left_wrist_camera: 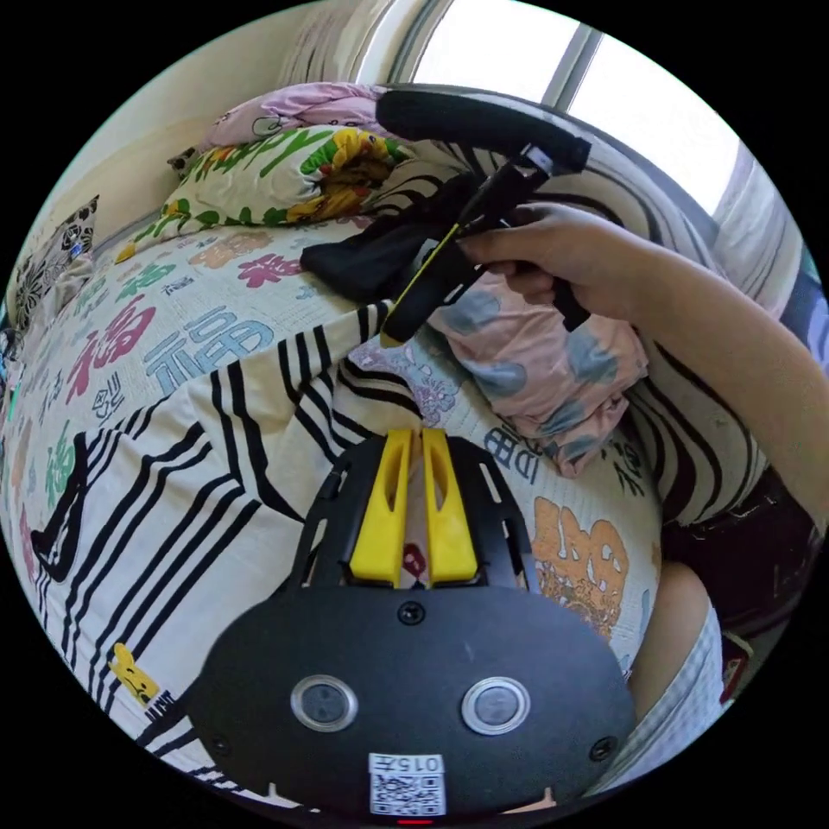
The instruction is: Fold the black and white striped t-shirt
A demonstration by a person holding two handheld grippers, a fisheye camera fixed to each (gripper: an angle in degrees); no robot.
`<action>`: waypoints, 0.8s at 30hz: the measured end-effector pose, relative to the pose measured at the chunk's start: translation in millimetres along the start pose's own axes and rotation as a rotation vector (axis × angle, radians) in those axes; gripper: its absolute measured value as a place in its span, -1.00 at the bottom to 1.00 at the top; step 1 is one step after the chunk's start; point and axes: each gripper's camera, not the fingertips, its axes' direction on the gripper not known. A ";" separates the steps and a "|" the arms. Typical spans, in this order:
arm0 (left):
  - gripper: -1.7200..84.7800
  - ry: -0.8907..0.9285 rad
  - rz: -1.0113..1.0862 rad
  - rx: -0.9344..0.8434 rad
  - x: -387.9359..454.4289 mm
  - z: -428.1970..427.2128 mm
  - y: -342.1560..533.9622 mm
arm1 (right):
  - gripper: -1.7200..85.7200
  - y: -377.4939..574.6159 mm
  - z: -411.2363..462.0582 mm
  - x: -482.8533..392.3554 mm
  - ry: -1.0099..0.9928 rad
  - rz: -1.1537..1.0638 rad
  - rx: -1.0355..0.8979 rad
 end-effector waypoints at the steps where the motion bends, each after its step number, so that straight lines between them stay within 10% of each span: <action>1: -0.94 0.039 0.002 0.044 1.8 -9.2 4.8 | -0.96 2.5 -5.9 4.0 -0.023 0.018 0.018; 11: -0.82 0.333 -0.016 0.033 -5.7 -18.6 38.9 | -0.77 46.0 18.9 66.6 -0.456 0.201 0.146; 17: -0.81 0.426 0.005 0.044 19.9 -52.3 71.2 | -0.94 45.8 78.7 61.8 -0.366 0.215 0.052; 24: -0.82 0.133 -0.302 -0.053 -9.5 -145.1 190.9 | -0.94 89.7 75.8 85.4 -0.212 0.368 0.208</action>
